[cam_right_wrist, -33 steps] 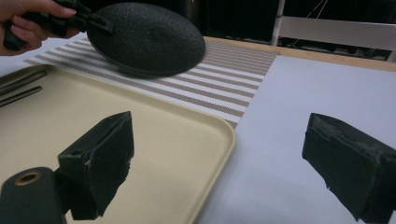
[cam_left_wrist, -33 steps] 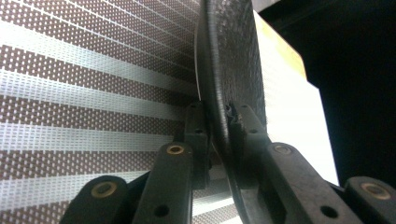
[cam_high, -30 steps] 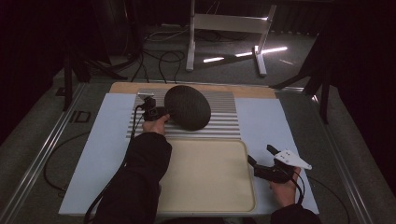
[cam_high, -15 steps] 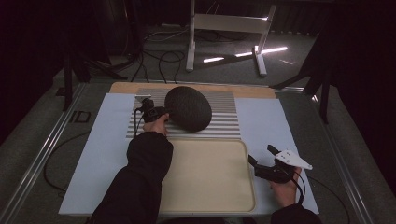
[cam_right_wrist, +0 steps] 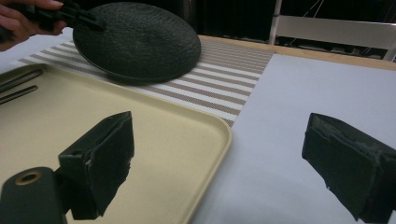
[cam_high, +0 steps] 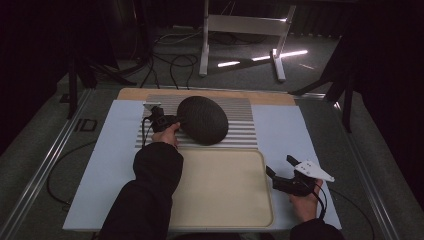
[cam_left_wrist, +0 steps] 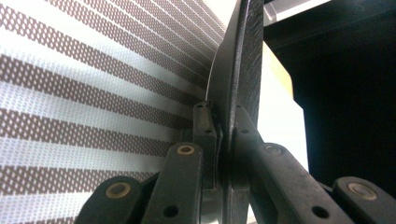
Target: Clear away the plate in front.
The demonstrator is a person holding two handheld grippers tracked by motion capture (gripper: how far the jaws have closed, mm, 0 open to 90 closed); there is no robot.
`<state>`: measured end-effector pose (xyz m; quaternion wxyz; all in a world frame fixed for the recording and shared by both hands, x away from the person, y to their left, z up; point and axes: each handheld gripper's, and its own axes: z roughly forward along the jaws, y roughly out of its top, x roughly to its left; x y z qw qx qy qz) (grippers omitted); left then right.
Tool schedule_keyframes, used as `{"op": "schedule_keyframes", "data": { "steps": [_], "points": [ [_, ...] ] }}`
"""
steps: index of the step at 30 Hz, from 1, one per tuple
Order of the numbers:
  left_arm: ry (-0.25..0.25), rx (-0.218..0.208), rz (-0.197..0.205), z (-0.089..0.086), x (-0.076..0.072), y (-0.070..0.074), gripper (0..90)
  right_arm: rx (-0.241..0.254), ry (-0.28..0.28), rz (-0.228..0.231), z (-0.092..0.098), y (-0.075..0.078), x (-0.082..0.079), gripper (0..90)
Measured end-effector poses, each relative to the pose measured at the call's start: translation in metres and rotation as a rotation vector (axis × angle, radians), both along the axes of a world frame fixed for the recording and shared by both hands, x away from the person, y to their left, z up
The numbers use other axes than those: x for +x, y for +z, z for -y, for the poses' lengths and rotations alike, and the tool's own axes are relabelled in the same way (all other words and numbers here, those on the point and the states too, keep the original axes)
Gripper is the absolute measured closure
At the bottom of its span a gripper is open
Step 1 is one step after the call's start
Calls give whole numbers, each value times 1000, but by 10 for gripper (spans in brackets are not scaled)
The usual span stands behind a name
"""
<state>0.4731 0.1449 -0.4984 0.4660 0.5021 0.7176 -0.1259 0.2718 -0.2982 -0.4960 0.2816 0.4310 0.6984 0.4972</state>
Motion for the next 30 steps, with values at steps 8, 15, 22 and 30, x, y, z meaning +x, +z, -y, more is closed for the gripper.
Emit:
{"op": "schedule_keyframes", "data": {
  "steps": [8, 15, 22, 30],
  "points": [
    [-18, -23, 18, -4, -7, 4, 857, 1, -5, 1, 1, 0, 0, 92],
    [-21, -30, 24, -13, -16, 5, 857, -1, -6, 1, 1, 0, 0, 92],
    [-31, -42, 38, -20, -25, 7, 855, -2, -7, 1, 0, 0, 0, 92],
    [-55, -42, 54, -23, -34, 9, 855, -1, -8, 3, 1, 0, -1, 92]
  ]
}}
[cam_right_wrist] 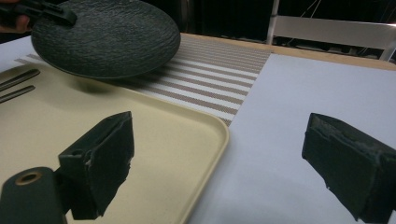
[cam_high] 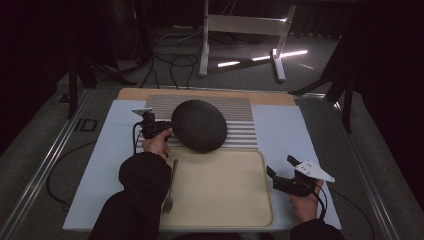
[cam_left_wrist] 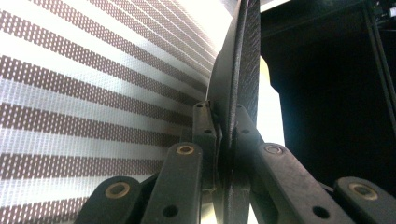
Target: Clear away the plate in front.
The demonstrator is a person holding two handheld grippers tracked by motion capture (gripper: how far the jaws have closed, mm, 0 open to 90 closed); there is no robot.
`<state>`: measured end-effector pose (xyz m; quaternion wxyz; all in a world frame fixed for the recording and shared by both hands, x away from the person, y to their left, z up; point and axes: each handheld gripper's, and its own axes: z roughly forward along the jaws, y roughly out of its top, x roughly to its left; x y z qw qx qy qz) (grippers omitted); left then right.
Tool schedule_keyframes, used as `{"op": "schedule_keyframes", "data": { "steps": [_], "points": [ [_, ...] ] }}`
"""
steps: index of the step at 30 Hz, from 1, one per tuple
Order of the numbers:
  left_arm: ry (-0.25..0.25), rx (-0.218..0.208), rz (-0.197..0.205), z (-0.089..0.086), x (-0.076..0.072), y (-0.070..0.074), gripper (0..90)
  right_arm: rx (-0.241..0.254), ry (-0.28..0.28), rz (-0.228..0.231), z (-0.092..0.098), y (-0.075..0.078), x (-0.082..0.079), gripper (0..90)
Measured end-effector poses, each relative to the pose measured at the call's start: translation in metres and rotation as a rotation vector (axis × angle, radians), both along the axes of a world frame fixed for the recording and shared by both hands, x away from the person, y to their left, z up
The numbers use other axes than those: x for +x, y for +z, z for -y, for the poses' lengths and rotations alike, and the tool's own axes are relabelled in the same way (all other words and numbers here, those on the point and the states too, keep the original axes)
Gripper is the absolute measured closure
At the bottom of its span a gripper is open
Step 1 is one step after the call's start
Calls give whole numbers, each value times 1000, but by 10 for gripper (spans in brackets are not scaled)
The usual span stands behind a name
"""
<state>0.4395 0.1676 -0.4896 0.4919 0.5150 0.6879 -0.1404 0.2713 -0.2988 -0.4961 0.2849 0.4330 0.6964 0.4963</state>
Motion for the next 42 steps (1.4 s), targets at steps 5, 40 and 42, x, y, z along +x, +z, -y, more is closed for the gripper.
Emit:
{"op": "schedule_keyframes", "data": {
  "steps": [5, 40, 42],
  "points": [
    [-9, -5, 2, -1, -5, 0, 855, -1, 1, 0, 0, 0, 0, 92],
    [-83, 6, 36, 2, -32, 1, 853, -2, 0, -2, 0, 0, 0, 92],
    [-89, 9, 39, 2, -33, 1, 853, -2, 0, -2, 0, 0, 0, 92]
  ]
}}
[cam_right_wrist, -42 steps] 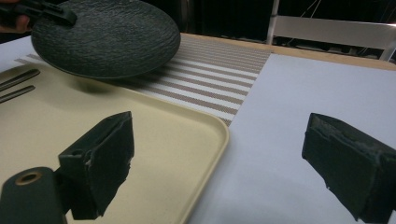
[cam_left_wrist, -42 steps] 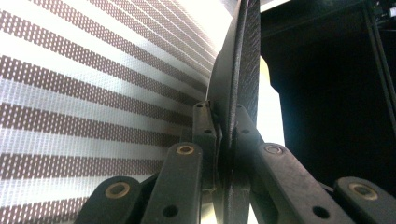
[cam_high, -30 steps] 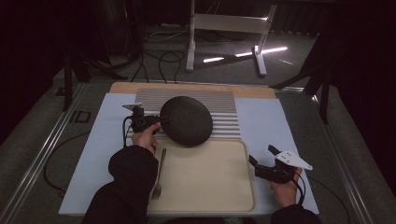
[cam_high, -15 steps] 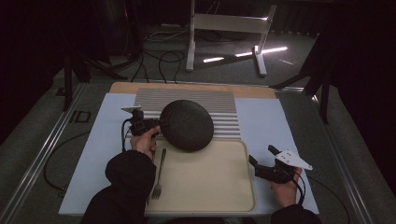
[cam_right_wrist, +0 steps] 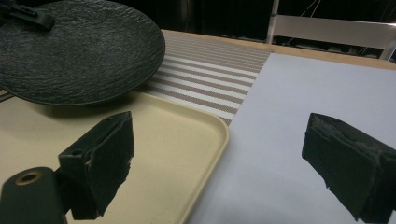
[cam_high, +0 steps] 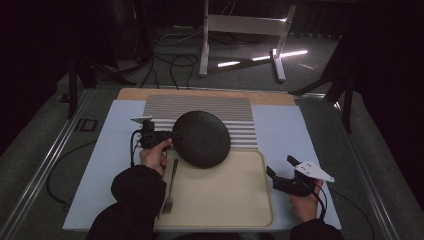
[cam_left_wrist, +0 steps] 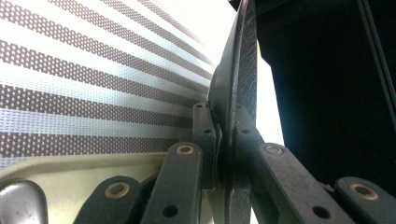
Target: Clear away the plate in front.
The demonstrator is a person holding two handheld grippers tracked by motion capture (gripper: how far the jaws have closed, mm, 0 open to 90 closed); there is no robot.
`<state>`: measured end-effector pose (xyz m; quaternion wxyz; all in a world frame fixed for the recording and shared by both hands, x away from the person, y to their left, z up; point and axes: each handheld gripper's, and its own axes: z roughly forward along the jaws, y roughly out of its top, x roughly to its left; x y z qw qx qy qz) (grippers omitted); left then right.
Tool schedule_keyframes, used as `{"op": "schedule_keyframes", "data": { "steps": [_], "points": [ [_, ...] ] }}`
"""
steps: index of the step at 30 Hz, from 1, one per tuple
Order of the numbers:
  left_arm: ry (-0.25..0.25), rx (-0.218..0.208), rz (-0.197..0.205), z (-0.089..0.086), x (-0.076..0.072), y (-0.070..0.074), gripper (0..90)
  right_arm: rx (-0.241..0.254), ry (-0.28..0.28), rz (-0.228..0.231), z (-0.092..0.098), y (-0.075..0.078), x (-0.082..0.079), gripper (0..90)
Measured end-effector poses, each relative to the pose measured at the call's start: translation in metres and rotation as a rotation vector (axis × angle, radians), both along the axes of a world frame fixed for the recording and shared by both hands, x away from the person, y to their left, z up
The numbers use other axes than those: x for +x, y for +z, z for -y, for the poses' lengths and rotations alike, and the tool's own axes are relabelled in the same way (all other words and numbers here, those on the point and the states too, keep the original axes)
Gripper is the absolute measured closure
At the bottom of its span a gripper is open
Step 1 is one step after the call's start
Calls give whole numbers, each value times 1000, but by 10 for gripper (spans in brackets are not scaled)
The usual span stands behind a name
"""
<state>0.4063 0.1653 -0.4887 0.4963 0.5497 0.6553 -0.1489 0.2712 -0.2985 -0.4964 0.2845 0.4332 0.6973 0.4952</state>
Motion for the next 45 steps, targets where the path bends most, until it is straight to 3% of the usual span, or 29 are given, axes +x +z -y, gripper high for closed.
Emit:
{"op": "schedule_keyframes", "data": {
  "steps": [24, 45],
  "points": [
    [-47, 12, 7, 3, -15, -6, 850, 3, 6, 6, 0, 1, -1, 92],
    [-87, -2, 6, 7, -34, -14, 848, 1, 6, 8, 0, 1, -1, 92]
  ]
}}
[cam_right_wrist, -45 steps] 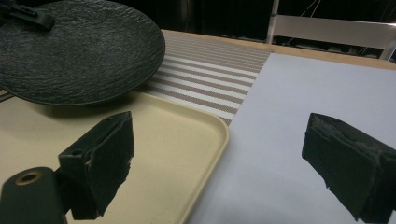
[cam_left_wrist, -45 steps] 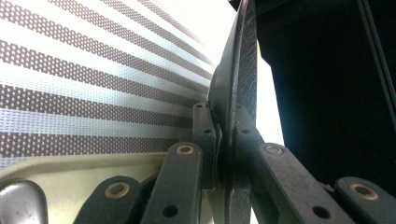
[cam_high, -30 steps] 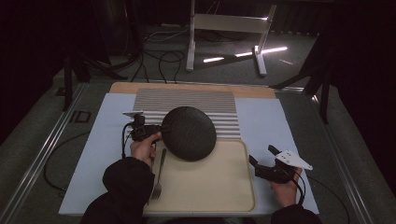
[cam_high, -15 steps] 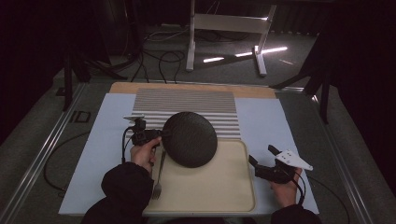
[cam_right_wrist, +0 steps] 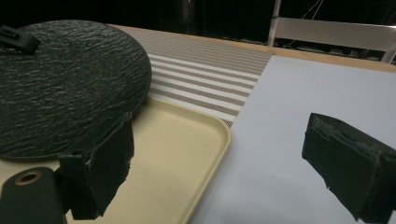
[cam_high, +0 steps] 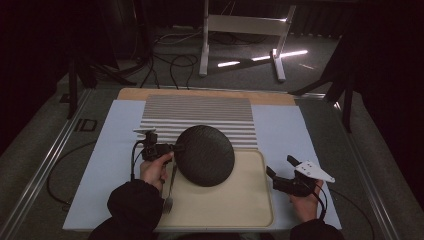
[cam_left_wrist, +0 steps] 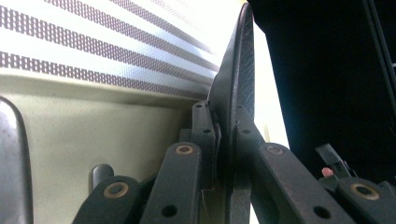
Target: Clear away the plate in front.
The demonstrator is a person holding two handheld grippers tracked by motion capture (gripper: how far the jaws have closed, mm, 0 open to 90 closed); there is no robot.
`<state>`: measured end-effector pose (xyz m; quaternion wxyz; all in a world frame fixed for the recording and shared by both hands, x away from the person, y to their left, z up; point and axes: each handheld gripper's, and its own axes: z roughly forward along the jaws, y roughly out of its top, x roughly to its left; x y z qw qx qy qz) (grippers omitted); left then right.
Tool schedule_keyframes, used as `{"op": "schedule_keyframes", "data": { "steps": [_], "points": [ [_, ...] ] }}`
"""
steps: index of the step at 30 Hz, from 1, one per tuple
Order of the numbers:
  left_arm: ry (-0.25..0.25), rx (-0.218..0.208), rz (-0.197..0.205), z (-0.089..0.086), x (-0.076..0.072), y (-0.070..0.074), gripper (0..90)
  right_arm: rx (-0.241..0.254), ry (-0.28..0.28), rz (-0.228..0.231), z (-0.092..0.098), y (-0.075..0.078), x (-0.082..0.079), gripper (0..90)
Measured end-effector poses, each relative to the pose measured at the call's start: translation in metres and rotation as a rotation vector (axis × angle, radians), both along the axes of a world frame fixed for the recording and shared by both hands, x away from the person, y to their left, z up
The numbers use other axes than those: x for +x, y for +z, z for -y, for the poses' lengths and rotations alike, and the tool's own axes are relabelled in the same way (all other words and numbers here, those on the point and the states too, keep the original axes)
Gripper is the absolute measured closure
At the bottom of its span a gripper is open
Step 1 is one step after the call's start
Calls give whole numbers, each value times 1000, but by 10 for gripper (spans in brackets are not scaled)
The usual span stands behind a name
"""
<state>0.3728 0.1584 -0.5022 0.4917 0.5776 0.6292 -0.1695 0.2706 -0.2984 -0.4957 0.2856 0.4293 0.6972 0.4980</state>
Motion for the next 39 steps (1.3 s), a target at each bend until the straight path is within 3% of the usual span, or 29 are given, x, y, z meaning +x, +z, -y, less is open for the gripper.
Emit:
{"op": "schedule_keyframes", "data": {
  "steps": [39],
  "points": [
    [-116, -27, -6, 7, -32, -7, 843, -2, -1, 0, 0, 0, 0, 92]
  ]
}}
